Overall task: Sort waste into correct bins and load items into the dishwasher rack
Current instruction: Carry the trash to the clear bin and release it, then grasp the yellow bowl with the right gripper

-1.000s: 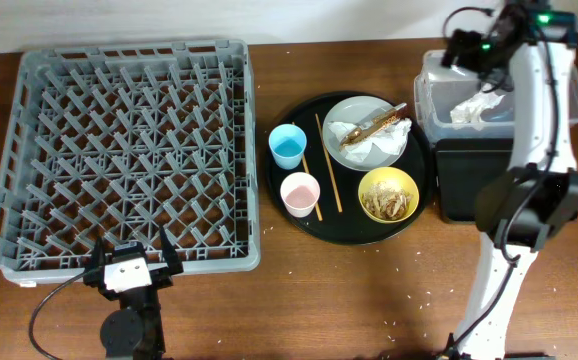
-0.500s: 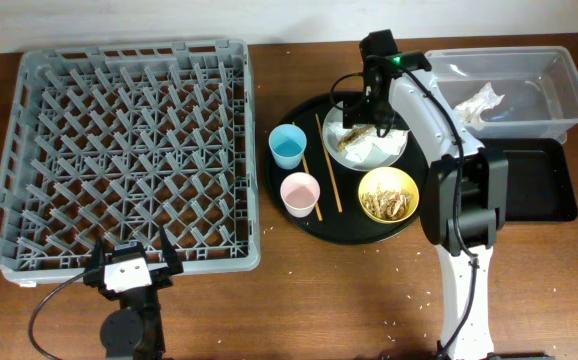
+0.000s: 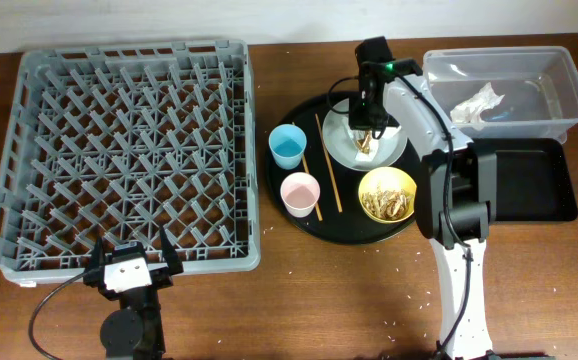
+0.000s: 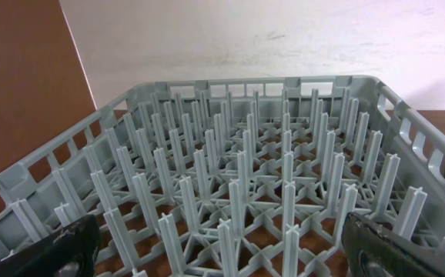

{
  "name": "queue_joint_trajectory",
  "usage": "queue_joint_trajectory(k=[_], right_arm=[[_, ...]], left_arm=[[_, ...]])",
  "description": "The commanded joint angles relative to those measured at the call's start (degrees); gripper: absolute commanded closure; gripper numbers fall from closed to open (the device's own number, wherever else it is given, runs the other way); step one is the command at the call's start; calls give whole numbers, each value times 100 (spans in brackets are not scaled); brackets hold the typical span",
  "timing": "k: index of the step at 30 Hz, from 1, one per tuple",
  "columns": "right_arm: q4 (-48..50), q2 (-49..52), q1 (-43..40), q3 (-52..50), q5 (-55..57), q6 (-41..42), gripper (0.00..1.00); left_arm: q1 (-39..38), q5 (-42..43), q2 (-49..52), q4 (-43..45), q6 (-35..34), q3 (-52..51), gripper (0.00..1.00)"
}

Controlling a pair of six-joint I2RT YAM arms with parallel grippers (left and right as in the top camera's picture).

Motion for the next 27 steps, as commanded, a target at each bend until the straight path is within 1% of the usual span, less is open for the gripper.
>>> queue_joint_trajectory(k=[1,2,4,5,6,9,11,12,13,14,15,16,17,18,19,20,22,23,24,25,27], right_arm=[[-348,-437,-55,802,63,-442,96],[-791,-634,-164,1357,138,-575,96],[-1270,-796,-529,2015,289,-573,96],[-1360,-817,-756,2190,289,-562,96],[-1368,-817,-1003,2262,291,-505,96],[-1342,-678,-1939,2234,210,125,96],[-1298,-461,-2317,2227,26,120,96],[-1276,-420,-2378,2227,24,118,96],[-1220,-352,-2457,2227,24,26,60],[-1169,-352,-2470,2227,24,7,37],[-1115,-354,-2468,2229,9,-144,24],[-1141,-354,-2461,2229,-72,-291,19],[-1182,-354,-2439,2229,-280,-455,15],[-1228,-356,-2411,2229,-514,-616,16],[-1344,-367,-2341,2229,-892,-905,20],[-1648,-387,-2177,2232,-1331,-1327,28],[-2059,-389,-1816,2229,-1493,-1755,32],[-2350,-385,-1484,2229,-1488,-1976,34],[-2723,-374,-1078,2197,-1226,-2105,37],[-2822,-372,-767,2031,-979,-2090,37],[-2861,-372,-219,1362,-984,-1766,37]], left_arm=[[42,44,-28,7,90,-31,1],[42,44,-28,7,90,-31,1],[42,44,-28,7,90,-31,1],[42,44,-28,7,90,-31,1],[42,44,-28,7,90,-31,1],[42,44,-28,7,90,-31,1],[42,44,-28,7,90,-31,1],[42,44,-26,7,90,-31,1],[42,44,-28,7,90,-31,1],[42,44,-28,7,90,-31,1],[42,44,-28,7,90,-31,1],[42,44,-28,9,90,-31,1],[42,44,-28,7,90,-31,1],[42,44,-28,7,90,-31,1],[42,44,-28,7,90,-31,1],[42,44,-28,7,90,-31,1],[42,44,-28,7,90,-31,1],[42,44,-28,9,90,-31,1],[42,44,-28,7,90,-31,1],[42,44,-28,9,90,-31,1],[42,44,-28,7,90,-31,1]])
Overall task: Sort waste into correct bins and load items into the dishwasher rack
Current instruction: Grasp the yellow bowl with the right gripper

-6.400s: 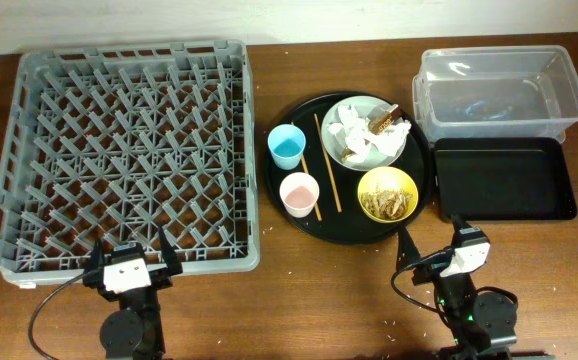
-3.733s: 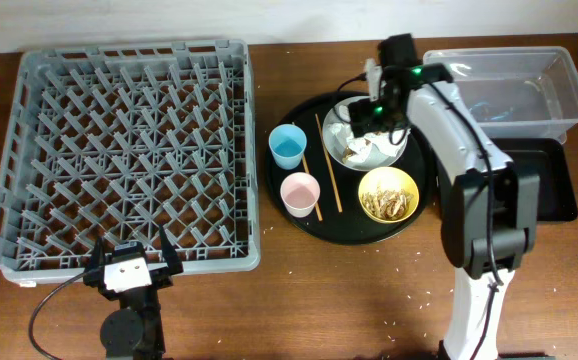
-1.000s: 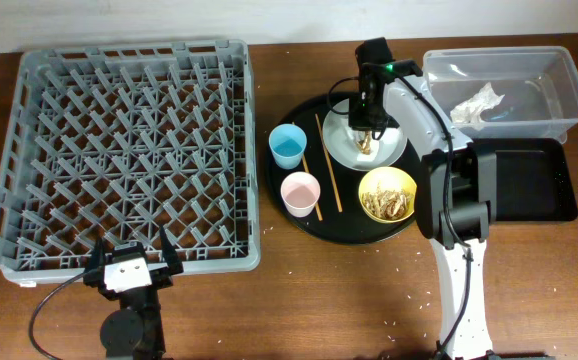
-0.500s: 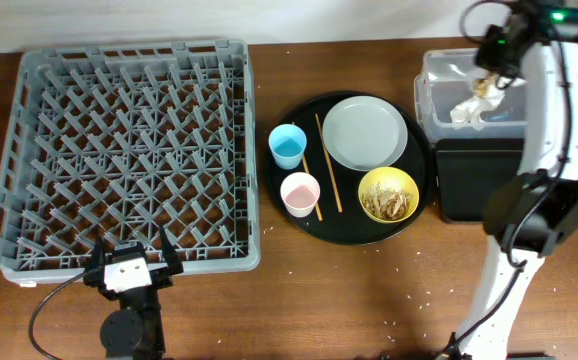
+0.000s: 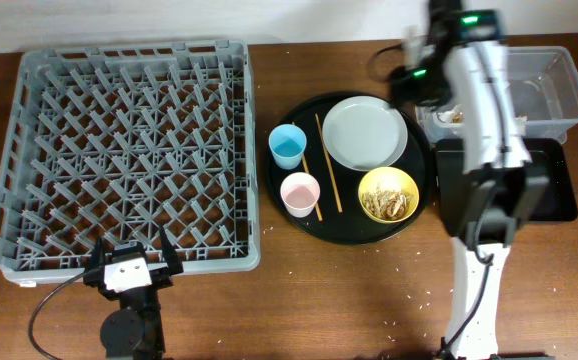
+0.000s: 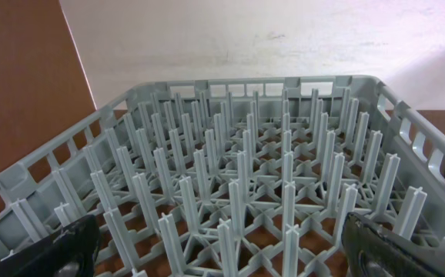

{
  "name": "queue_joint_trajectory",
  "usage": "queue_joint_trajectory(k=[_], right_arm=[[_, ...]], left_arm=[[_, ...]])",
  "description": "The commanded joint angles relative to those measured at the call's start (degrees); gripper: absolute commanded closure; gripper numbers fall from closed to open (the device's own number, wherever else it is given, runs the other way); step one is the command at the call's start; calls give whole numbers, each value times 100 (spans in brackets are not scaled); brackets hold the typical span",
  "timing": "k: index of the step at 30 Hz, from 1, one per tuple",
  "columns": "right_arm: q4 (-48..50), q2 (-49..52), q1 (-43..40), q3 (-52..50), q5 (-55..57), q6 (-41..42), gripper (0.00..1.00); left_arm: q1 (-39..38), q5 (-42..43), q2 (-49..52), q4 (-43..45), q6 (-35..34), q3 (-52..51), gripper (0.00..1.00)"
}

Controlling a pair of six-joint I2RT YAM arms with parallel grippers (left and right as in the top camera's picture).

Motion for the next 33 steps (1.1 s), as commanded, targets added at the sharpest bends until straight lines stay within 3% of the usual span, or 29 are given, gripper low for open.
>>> queue_joint_trajectory(k=[1,10,16,20,22,25,28,33], right_arm=[[-101,-7,662,-933,136,310,38],[-920,-7,1235,-1534,162,1198,41],[-896,-9,1585,-1869,1093,2312,47],[-708,-9,1672,-2181,1172,2374,55],[-470,-9,1679,-2531,1104,2374,68],[-374,-13,1676,-2603,1064,2374,96],[-345,-155,1670,-2601,1064,2374,96],[-345,-1613,1259,-2601,1021,1886,96]], left_arm=[[42,44,-28,7,90,-31,1],[42,44,-28,9,90,-31,1],[42,44,-28,9,90,-31,1],[42,44,-28,7,90,-31,1],[42,44,-28,7,92,-31,1],[42,44,-28,7,90,-31,1],[42,44,-28,7,90,-31,1],[42,44,-28,7,92,-31,1]])
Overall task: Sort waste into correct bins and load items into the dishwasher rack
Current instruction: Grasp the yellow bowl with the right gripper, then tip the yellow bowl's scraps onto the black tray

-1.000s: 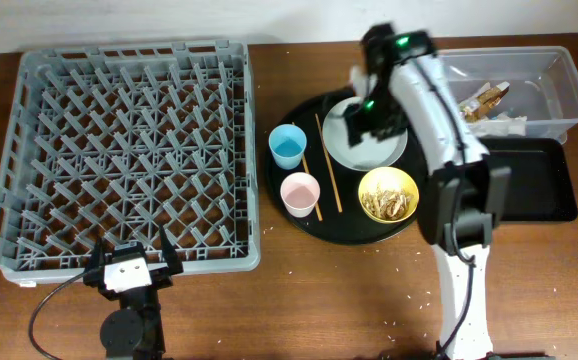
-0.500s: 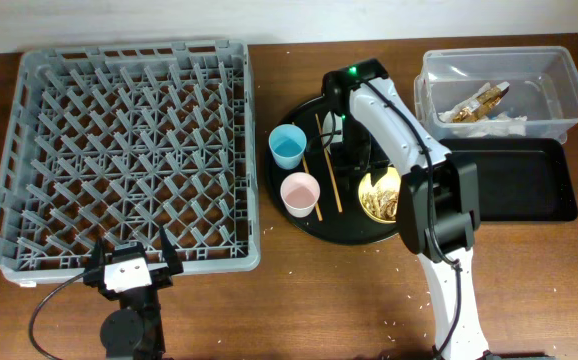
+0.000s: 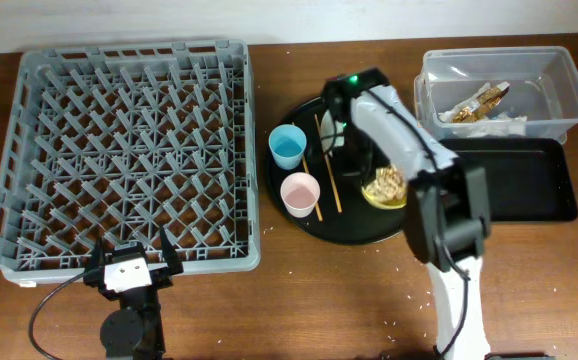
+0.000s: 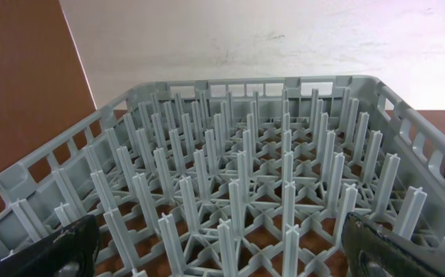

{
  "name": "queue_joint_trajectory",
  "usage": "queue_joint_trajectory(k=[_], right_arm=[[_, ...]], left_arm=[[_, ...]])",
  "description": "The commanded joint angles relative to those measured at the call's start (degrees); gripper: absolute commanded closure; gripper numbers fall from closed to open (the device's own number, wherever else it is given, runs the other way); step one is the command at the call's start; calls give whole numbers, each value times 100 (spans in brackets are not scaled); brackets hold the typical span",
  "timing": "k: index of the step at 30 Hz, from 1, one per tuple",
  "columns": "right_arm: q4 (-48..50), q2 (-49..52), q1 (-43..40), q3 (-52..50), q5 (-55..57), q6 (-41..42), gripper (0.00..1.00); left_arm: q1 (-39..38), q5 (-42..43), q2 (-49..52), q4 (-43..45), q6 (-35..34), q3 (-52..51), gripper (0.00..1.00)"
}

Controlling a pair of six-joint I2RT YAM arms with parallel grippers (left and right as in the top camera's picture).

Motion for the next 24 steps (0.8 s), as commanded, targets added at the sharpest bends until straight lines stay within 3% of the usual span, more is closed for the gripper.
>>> queue_joint_trajectory(k=[1,5,10,20,24], right_arm=[[-131,-1270,-411,31,22,-402,96],[-146,-1978,-1150,-22,-463,-1128,96],[125,-2072,-2124,-535,-1635,-2369,96],[822,-2072,-4649,-2155,-5989,-5246,96],[1635,-2070,-5466,-3025,-6800,-5348,96]], left_arm=[[42,44,-26,9,90,-31,1],[42,44,-28,9,90,-31,1],[42,44,-26,9,90,-31,1],[42,44,-26,9,90,-31,1],[42,44,-26,9,90,-31,1]])
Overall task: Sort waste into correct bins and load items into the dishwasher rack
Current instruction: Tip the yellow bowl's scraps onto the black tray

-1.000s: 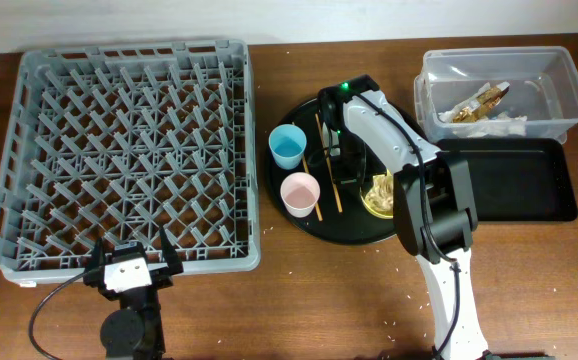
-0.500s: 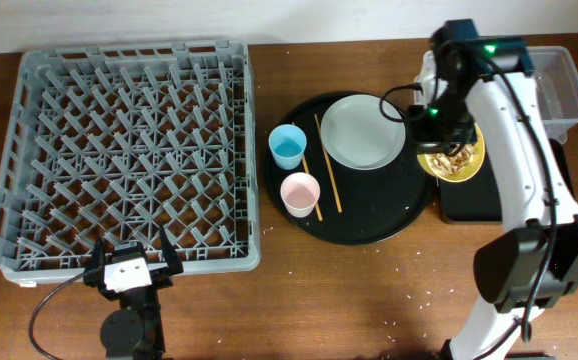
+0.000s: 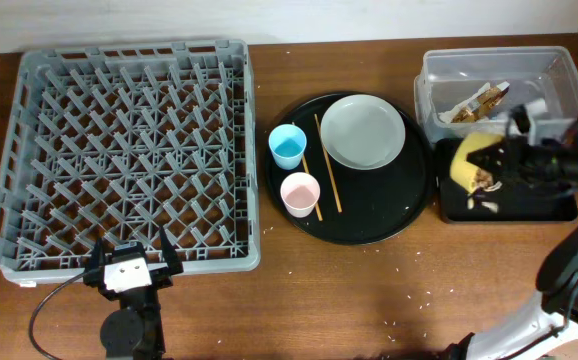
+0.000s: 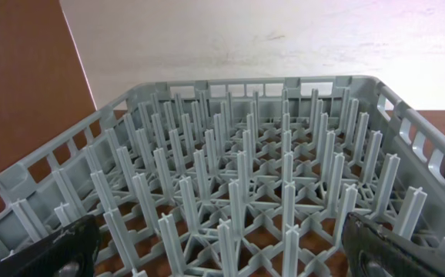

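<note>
My right gripper point(image 3: 497, 165) is shut on the yellow bowl point(image 3: 469, 160), holding it tipped on its side over the left end of the black bin point(image 3: 561, 208). Food scraps point(image 3: 480, 197) lie in the bin under the bowl. On the round black tray point(image 3: 369, 228) sit a bare grey plate point(image 3: 363, 132), a blue cup point(image 3: 288, 146), a pink cup point(image 3: 300, 192) and chopsticks point(image 3: 328, 170). The grey dishwasher rack point(image 3: 129, 150) holds nothing. My left gripper point(image 3: 134, 260) rests open at the rack's point(image 4: 245, 177) near edge, its fingers point(image 4: 61, 250) wide apart.
A clear plastic bin point(image 3: 569, 105) behind the black bin holds a wrapper point(image 3: 479, 100) and crumpled paper. Small crumbs dot the wooden table point(image 3: 349, 290) in front of the round tray. The wall runs along the far side.
My right gripper was at the yellow bowl on the round tray. Now it holds that bowl tipped over the black bin at the right. The left arm has not moved.
My right gripper was down on the grey plate at a piece of waste. Then it was over the clear bin and the plate was bare. Then it was at the yellow bowl on the tray, with a wrapper in the clear bin. Now the bowl hangs over the black bin.
</note>
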{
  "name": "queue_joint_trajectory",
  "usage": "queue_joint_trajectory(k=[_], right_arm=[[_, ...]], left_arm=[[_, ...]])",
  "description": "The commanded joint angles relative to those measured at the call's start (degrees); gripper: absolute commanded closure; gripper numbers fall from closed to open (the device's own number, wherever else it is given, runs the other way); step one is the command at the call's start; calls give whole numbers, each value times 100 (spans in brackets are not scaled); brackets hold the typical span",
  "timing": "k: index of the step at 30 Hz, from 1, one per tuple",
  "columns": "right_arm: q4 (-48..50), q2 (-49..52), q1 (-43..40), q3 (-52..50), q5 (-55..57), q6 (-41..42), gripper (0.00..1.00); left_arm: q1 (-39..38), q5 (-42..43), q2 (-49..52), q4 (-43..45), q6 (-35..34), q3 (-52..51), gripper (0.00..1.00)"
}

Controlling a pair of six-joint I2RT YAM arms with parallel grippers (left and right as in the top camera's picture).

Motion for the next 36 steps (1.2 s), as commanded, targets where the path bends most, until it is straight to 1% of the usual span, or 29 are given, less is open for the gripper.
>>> queue_joint_trajectory(k=[1,4,7,9,11,14,17,21,25,27,28,30,32,33,35,36], right_arm=[[531,-107,-354,-516,-940,-262,96],[1115,-107,-636,-1003,-1316,-262,96],[1873,-103,-988,-1565,-2144,-262,96],[2020,-103,-1093,-1698,-2518,-262,96],[1965,-103,-1113,-1716,-3051,-260,96],[1764,-103,-1128,-1716,-3093,-15,96],[1569,-103,-1237,-1716,-3091,472,96],[1043,-103,-1320,-1716,-3091,1038,96],[997,-103,-1335,-1716,-3091,925,96],[629,-186,-1080,-1711,-3091,387,96],[505,-328,-745,-1698,-3062,181,96],[498,-579,-173,-1510,-2704,190,96],[278,-820,566,-957,-1860,269,96],[284,-898,890,-717,-1364,546,96],[431,-951,1679,-210,87,1429,96],[640,-951,2022,-98,911,2046,96]], left_arm=[[42,44,-26,9,90,-31,1],[42,44,-26,9,90,-31,1],[42,44,-22,9,90,-31,1],[42,44,-22,9,90,-31,1],[42,44,-22,9,90,-31,1],[42,44,-22,9,90,-31,1],[42,44,-22,9,90,-31,1],[42,44,-22,9,90,-31,1],[42,44,-22,9,90,-31,1],[42,44,-22,9,90,-31,1],[42,44,-22,9,90,-31,1],[42,44,-22,11,90,-31,1],[42,44,-22,9,90,-31,1],[42,44,-22,9,90,-31,1],[42,44,-22,9,90,-31,1],[42,44,-22,9,90,-31,1]])
